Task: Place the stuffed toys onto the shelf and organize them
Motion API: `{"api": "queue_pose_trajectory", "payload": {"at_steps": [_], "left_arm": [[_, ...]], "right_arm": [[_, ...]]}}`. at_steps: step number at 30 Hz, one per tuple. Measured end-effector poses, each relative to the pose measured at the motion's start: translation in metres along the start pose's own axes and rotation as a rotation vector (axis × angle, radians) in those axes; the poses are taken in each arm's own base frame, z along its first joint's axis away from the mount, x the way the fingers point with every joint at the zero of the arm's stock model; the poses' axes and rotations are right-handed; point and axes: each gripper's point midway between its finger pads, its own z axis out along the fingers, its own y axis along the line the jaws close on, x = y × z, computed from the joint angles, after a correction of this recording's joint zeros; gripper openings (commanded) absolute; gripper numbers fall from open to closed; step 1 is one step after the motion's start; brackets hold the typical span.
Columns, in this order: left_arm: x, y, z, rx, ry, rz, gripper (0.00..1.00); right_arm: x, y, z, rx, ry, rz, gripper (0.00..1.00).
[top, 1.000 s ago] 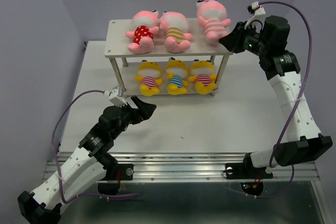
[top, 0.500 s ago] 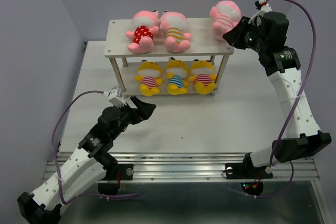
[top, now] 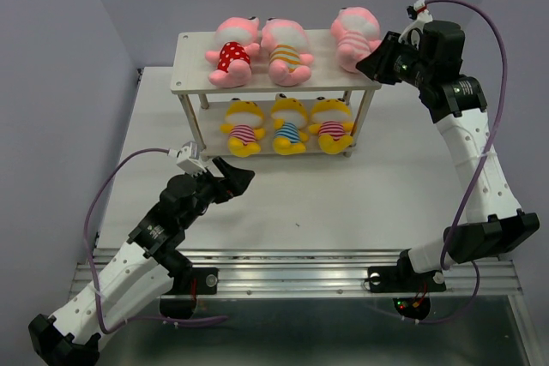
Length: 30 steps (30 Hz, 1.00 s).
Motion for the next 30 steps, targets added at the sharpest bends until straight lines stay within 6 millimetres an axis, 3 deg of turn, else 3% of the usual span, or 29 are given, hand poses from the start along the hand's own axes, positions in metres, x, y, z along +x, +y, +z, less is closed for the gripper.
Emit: {"api": "queue_pose_trajectory", "payload": {"at_steps": [30], "left_arm": [[-0.002, -0.001, -0.002, 0.005, -0.011, -0.001, 0.99]], "right_arm": [[0.012, 0.011, 0.001, -0.080, 0.050, 0.004, 0.34]]}}
